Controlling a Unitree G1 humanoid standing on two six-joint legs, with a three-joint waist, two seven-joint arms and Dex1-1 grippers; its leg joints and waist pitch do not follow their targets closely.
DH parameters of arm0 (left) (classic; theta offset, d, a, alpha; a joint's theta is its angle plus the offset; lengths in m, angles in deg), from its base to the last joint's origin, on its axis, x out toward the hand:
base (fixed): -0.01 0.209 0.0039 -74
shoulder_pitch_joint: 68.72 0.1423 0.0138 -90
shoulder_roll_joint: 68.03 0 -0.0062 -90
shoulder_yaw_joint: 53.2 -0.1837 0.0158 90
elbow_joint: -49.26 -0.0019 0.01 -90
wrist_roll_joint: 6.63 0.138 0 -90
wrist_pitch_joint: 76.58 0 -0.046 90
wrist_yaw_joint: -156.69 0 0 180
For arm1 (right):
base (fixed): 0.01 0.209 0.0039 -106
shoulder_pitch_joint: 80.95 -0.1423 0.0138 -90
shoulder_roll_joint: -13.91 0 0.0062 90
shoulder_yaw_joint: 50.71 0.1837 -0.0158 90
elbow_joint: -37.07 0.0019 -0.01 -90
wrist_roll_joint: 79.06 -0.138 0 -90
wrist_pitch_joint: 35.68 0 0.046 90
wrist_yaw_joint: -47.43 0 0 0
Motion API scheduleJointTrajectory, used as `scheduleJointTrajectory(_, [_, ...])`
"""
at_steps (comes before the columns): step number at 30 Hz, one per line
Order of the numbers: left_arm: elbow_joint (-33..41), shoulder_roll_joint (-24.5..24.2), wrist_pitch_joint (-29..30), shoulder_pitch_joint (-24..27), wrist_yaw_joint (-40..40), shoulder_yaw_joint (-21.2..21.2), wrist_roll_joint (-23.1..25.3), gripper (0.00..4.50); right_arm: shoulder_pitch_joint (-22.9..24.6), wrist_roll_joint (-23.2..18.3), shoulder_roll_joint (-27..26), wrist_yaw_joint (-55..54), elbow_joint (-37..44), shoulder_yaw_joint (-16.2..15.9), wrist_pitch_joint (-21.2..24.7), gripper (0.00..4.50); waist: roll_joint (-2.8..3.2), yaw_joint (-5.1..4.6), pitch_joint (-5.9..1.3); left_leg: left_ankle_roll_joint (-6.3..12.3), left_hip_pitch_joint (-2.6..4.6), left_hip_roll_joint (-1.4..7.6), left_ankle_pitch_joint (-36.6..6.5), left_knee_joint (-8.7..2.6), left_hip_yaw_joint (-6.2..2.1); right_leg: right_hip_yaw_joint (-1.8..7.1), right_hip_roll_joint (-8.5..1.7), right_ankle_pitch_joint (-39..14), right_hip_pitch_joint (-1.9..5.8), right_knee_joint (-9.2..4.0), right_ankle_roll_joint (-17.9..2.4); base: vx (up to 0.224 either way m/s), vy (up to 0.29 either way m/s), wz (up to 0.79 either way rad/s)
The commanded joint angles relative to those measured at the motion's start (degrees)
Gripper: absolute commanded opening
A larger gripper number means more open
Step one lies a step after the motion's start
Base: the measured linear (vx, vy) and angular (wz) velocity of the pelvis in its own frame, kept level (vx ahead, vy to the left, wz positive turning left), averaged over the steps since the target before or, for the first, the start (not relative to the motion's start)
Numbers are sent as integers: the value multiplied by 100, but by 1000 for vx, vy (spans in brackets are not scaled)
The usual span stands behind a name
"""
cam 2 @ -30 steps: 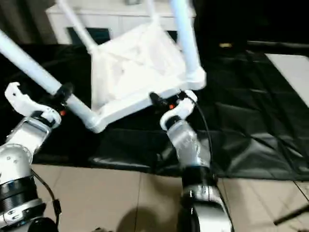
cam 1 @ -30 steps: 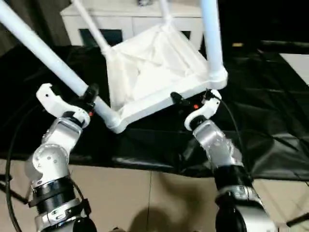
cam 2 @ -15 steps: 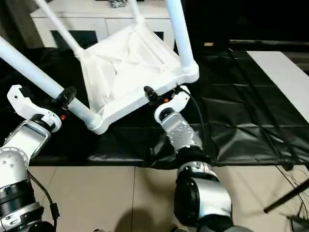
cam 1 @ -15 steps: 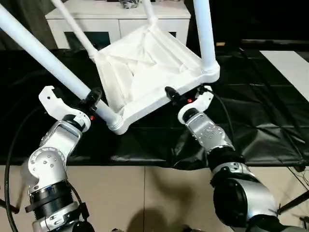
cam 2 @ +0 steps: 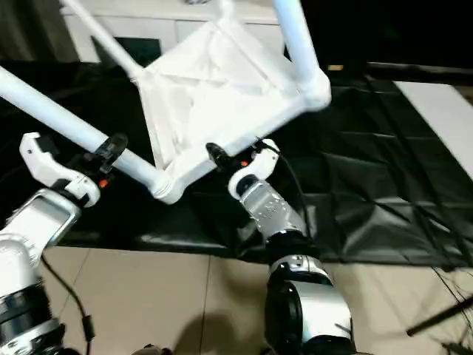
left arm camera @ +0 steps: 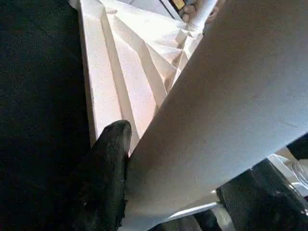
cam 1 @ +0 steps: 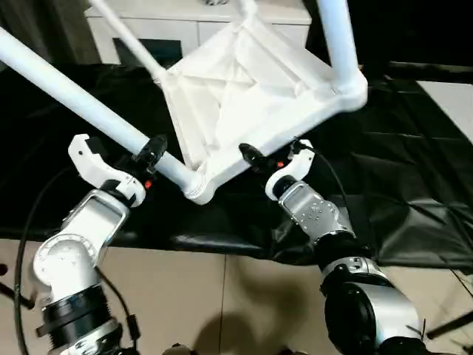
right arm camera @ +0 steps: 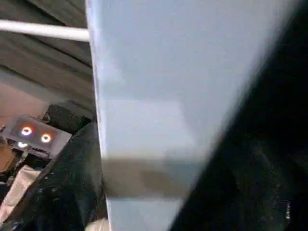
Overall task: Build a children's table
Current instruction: Flip table
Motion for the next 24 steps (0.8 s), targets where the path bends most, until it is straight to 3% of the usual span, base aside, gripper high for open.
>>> scheduleJointTrajectory(1, [113,118,62,-82,322,-20,-655,250,-164,-151,7,62,-42,101,-40,433,-34,-15,-503,-18,138,-74,-1692,-414,156,64,9,-1662,206,-317,-815,67,-28,9])
scheduleJointTrajectory(5, [160,92,103,-85,255,3,-772,250,-425,-217,35,56,-323,226,-160,450,-67,15,-569,236,5,-108,-595,-298,190,91,46,-378,270,-101,-1128,44,-20,5])
scheduleJointTrajectory(7, [167,83,125,-82,268,-1,-798,250,-487,-234,31,-3,-389,267,-211,450,-43,21,-590,324,-8,-115,-352,-247,195,84,57,-34,266,-46,-1244,0,0,0])
scheduleJointTrajectory(8, [203,69,181,-60,254,-11,-886,250,-636,-310,16,-214,-548,433,-348,450,-47,18,-597,380,-15,-120,-290,-227,203,80,68,120,263,-26,-1318,0,0,0])
scheduleJointTrajectory(10, [212,56,201,-53,251,-16,-900,250,-663,-314,15,-236,-580,463,-369,450,-48,13,-581,387,-11,-121,-403,-231,212,81,69,31,255,-41,-1325,0,0,0])
scheduleJointTrajectory(12, [221,51,231,-37,242,-4,-914,250,-710,-319,-12,-309,-628,512,-468,450,-53,3,-557,334,12,-98,-830,-257,213,86,53,-480,256,-77,-1261,0,0,0])
scheduleJointTrajectory(17, [244,6,242,37,220,-24,-1006,250,-738,-231,-16,-459,-758,587,-875,450,-79,-2,-543,211,14,-95,-1008,-267,217,91,50,-866,244,-106,-1076,0,0,0])
scheduleJointTrajectory(18, [244,1,245,41,223,-24,-1006,250,-737,-216,-13,-453,-766,586,-899,421,-73,3,-541,197,12,-96,-1004,-267,214,92,48,-897,243,-107,-1043,0,0,0])
scheduleJointTrajectory(21, [234,-14,244,54,220,-18,-1000,250,-722,-148,5,-432,-775,572,-997,408,-76,2,-541,172,11,-101,-1003,-264,213,91,55,-957,243,-112,-975,0,0,0])
scheduleJointTrajectory(24, [232,-32,239,58,235,-27,-974,250,-697,-148,12,-404,-738,560,-1015,369,-70,-1,-549,176,6,-101,-954,-261,206,88,58,-901,247,-100,-971,0,0,0])
